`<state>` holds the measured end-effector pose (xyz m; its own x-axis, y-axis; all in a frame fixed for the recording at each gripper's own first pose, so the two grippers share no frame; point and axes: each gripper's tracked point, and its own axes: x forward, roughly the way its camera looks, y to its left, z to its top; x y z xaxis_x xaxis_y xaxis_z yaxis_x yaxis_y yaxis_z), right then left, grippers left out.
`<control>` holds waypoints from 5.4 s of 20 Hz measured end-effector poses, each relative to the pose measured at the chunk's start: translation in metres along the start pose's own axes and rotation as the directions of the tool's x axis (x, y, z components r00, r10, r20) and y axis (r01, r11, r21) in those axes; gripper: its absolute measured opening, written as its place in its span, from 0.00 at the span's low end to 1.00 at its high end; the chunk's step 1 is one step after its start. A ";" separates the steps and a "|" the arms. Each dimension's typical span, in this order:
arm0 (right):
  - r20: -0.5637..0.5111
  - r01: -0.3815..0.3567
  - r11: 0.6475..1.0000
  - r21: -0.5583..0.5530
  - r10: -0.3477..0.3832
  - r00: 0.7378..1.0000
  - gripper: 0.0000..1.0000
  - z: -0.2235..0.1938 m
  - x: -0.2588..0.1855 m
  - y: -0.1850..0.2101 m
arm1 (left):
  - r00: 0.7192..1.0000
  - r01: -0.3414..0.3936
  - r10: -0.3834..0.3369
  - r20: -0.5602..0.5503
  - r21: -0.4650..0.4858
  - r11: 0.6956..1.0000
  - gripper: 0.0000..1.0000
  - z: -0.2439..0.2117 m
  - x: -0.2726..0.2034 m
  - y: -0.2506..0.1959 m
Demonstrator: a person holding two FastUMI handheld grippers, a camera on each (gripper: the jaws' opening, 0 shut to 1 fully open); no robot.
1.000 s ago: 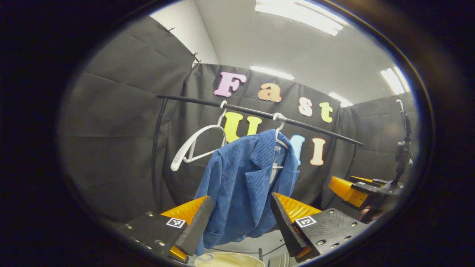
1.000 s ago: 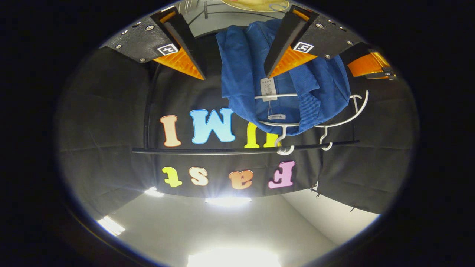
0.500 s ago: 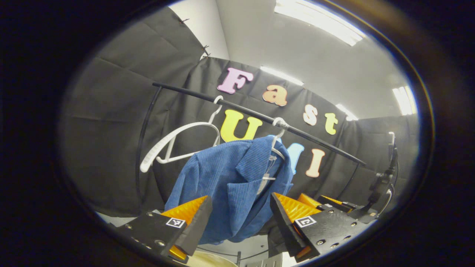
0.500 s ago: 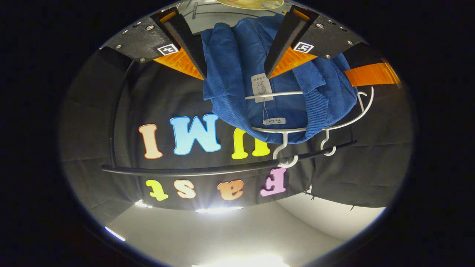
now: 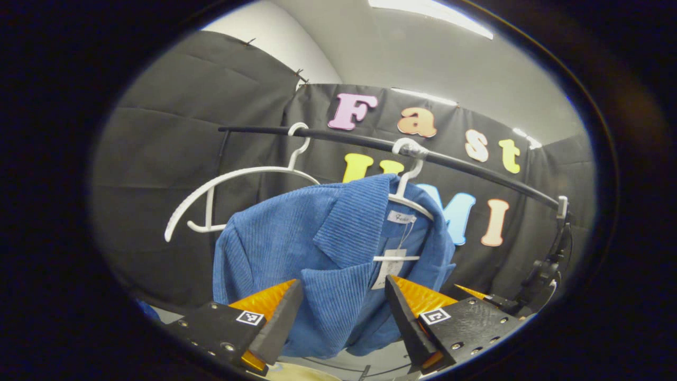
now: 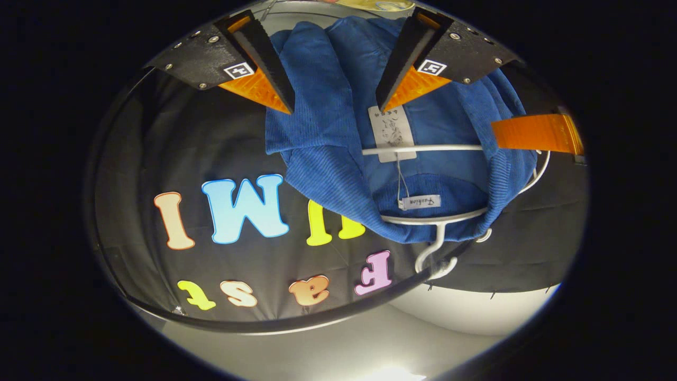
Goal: Grasp the clothes on the hanger with both hands and then place them into the laundry hamper below.
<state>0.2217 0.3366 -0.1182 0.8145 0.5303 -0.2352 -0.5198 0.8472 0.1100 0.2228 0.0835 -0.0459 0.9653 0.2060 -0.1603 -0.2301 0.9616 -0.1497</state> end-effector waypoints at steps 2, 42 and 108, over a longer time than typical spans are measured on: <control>-0.009 -0.014 1.000 0.024 0.014 1.000 0.96 -0.004 0.013 -0.002 | 0.998 -0.054 0.053 0.025 0.024 0.998 0.96 0.002 0.010 -0.003; 0.187 0.000 0.993 0.118 -0.023 0.982 0.00 0.054 0.056 -0.060 | 0.957 -0.082 0.073 0.280 0.022 0.996 0.00 0.094 -0.027 0.044; 0.085 -0.010 0.993 -0.119 0.020 0.996 0.00 -0.014 -0.006 -0.052 | 0.996 -0.056 0.055 -0.075 -0.008 0.998 0.01 -0.019 -0.059 0.148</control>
<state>0.2402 0.2888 -0.1359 0.8228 0.5482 -0.1501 -0.5548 0.8320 -0.0031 0.1293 0.2098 -0.0768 0.9392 0.2441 -0.2414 -0.2843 0.9472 -0.1482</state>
